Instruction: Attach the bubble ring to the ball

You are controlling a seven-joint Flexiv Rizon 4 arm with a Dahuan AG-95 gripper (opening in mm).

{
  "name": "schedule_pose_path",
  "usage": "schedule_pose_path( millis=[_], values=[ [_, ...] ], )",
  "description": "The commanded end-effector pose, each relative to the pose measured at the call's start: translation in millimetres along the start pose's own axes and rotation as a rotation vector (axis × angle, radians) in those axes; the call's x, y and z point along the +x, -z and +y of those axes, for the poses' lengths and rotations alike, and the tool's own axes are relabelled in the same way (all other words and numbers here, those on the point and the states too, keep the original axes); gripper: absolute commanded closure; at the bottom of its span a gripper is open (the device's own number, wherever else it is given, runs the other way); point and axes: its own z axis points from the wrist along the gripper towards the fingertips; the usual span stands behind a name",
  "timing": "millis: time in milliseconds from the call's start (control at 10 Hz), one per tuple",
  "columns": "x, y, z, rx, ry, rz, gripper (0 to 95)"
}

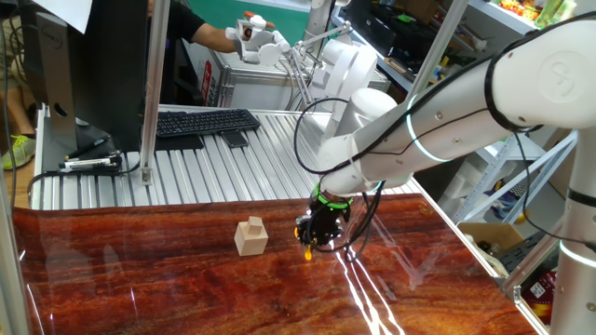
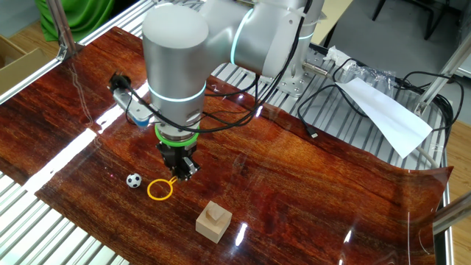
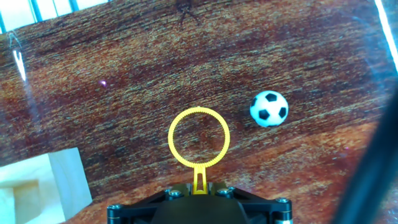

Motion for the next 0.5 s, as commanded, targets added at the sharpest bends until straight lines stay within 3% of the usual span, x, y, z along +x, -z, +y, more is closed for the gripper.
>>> schedule_pose_path(
  millis=[100, 500],
  values=[
    [0.0, 3.7, -0.8, 0.001, 0.002, -0.001, 95.0],
    [-0.6, 10.1, -0.3, 0.007, 0.008, 0.0, 95.0]
  ],
)
